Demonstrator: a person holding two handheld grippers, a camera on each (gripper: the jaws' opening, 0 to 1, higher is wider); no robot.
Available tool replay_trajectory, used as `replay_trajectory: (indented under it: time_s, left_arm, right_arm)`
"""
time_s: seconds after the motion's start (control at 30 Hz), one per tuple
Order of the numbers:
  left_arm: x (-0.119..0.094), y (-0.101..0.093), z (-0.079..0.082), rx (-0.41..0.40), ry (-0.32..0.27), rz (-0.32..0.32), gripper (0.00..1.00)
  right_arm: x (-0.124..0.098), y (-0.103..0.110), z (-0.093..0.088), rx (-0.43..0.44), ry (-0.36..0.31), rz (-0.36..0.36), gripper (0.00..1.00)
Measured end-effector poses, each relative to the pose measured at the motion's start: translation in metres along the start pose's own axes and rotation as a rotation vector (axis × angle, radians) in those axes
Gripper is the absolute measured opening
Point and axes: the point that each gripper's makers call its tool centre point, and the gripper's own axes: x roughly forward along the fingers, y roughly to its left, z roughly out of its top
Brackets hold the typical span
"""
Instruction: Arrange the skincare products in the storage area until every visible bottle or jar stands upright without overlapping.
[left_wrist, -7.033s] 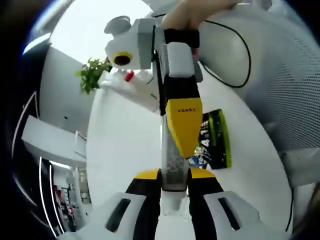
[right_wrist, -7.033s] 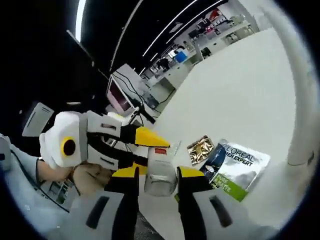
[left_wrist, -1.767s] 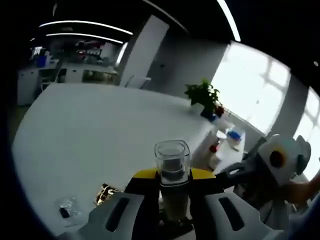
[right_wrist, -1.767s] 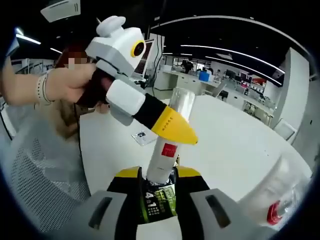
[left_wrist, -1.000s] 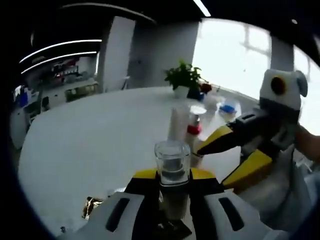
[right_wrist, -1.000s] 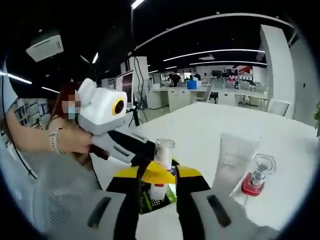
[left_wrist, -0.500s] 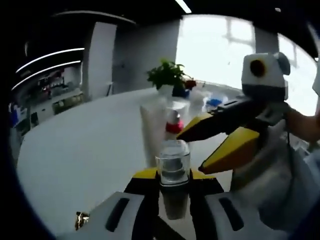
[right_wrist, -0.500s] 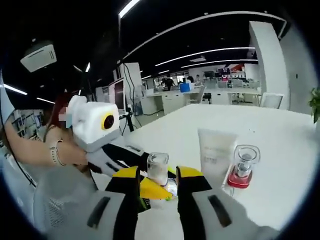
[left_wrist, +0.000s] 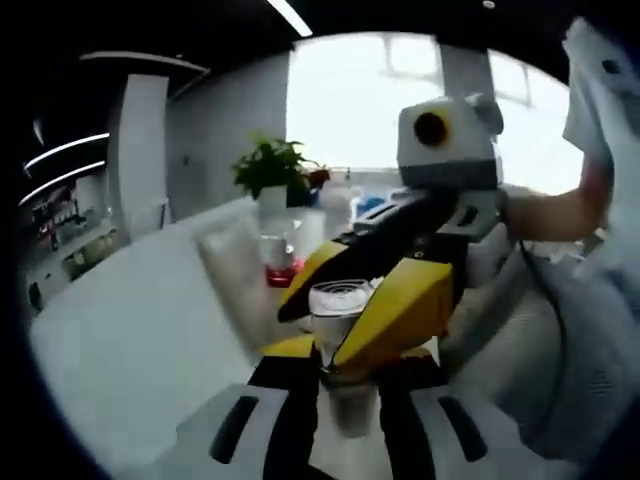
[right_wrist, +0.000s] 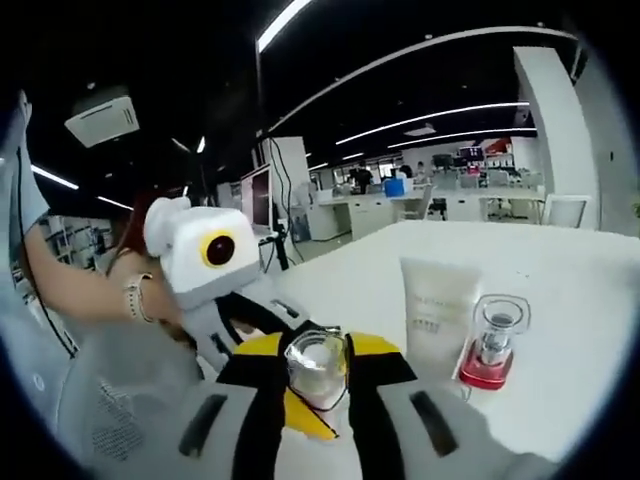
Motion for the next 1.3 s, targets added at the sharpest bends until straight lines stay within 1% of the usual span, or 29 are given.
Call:
replay_trajectory:
  time_s: [0.07, 0.17, 0.2, 0.23, 0.27, 0.33, 0.43, 0.53, 0.6, 0.7, 0.9, 1.0, 1.07, 1.13, 1.2, 1.23, 1.27, 1.3]
  left_arm:
    - [0.001, 0.001, -0.003, 0.009, 0.005, -0.013, 0.18]
    - [0.004, 0.003, -0.005, 0.014, 0.021, -0.012, 0.19]
    - [0.005, 0.004, -0.006, 0.022, 0.030, -0.002, 0.19]
    - [0.007, 0.009, -0.008, 0.024, 0.040, 0.022, 0.19]
    - [0.009, 0.009, -0.008, 0.022, 0.040, 0.031, 0.19]
    - [0.010, 0.013, -0.008, 0.001, 0.039, 0.048, 0.19]
    - [0.011, 0.018, -0.011, 0.016, 0.056, 0.084, 0.19]
    - [0.011, 0.020, -0.015, 0.022, 0.075, 0.105, 0.21]
    - [0.012, 0.021, -0.020, 0.018, 0.087, 0.108, 0.21]
    - [0.014, 0.023, -0.031, 0.014, 0.113, 0.106, 0.20]
    - [0.017, 0.022, -0.039, 0.045, 0.151, 0.099, 0.18]
    - [0.017, 0.023, -0.041, 0.060, 0.150, 0.097, 0.18]
    - [0.018, 0.024, -0.041, 0.064, 0.137, 0.097, 0.18]
    - [0.019, 0.025, -0.043, 0.047, 0.121, 0.093, 0.18]
    - [0.020, 0.024, -0.046, 0.043, 0.121, 0.089, 0.18]
    - [0.021, 0.024, -0.045, 0.047, 0.109, 0.090, 0.18]
    - [0.021, 0.023, -0.045, 0.040, 0.110, 0.089, 0.18]
    - [0.023, 0.023, -0.044, 0.035, 0.095, 0.093, 0.18]
  right_arm:
    - [0.001, 0.000, -0.003, -0.015, 0.006, 0.003, 0.23]
    - [0.003, -0.003, -0.006, -0.026, 0.009, -0.034, 0.22]
    - [0.003, -0.004, -0.006, -0.028, 0.011, -0.042, 0.22]
    - [0.004, -0.008, -0.007, -0.036, 0.015, -0.074, 0.22]
    - [0.005, -0.009, -0.007, -0.041, 0.018, -0.088, 0.22]
    - [0.006, -0.012, -0.007, -0.044, 0.024, -0.108, 0.22]
    - [0.008, -0.015, -0.008, -0.066, 0.041, -0.142, 0.22]
    - [0.012, -0.013, -0.013, -0.106, 0.065, -0.152, 0.22]
    - [0.014, -0.014, -0.017, -0.109, 0.076, -0.155, 0.22]
    - [0.016, -0.017, -0.021, -0.088, 0.088, -0.161, 0.22]
    - [0.016, -0.020, -0.029, -0.070, 0.104, -0.175, 0.22]
    - [0.015, -0.020, -0.031, -0.072, 0.113, -0.179, 0.23]
    - [0.016, -0.022, -0.031, -0.071, 0.115, -0.183, 0.23]
    - [0.016, -0.023, -0.033, -0.070, 0.123, -0.182, 0.23]
    - [0.016, -0.025, -0.034, -0.074, 0.124, -0.189, 0.25]
    - [0.015, -0.026, -0.034, -0.075, 0.124, -0.194, 0.28]
    - [0.014, -0.028, -0.034, -0.068, 0.121, -0.199, 0.28]
    - [0.013, -0.029, -0.034, -0.058, 0.119, -0.199, 0.28]
